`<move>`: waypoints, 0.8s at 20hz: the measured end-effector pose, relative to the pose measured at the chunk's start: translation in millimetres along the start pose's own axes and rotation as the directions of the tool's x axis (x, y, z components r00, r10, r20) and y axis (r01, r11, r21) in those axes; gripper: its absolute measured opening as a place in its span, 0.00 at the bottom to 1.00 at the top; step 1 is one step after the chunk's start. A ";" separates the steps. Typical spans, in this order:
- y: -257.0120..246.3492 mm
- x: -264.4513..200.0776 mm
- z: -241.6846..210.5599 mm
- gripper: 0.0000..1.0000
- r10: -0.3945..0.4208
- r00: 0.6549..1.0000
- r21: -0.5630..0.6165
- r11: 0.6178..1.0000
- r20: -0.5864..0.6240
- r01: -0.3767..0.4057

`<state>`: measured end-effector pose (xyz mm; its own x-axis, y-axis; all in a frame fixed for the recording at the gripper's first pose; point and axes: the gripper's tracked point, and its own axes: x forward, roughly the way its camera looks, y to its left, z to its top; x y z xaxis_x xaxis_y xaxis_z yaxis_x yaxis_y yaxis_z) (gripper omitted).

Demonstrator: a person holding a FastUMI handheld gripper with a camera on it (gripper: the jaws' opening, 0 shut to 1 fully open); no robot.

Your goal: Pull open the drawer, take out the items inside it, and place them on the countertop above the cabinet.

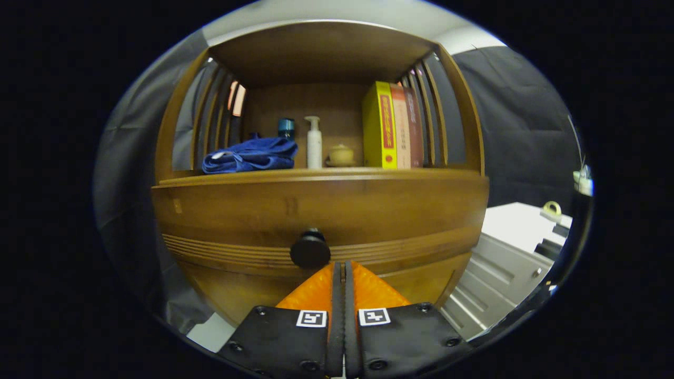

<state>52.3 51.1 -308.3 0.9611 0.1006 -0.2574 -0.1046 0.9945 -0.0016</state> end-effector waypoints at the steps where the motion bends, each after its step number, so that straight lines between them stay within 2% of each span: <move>1: 9.3 0.5 1.3 0.10 0.032 1.000 -0.017 0.999 0.002 -0.031; 3: 20.0 3.0 -1.6 0.31 0.060 0.998 -0.020 0.998 -0.012 -0.060; 5: 16.5 8.5 -4.5 0.52 0.040 0.999 -0.022 0.999 -0.024 -0.041; 9: 22.1 25.9 -5.6 0.70 0.050 0.999 -0.058 0.997 -0.018 -0.051; 12: 29.5 45.7 -10.9 0.70 0.062 0.997 -0.068 0.996 -0.039 -0.064; 16: 28.0 49.7 -13.9 0.48 0.046 0.998 -0.061 0.997 -0.050 -0.049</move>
<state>93.6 83.6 -334.6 0.9411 0.1452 -0.3054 -0.1673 0.9848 -0.0475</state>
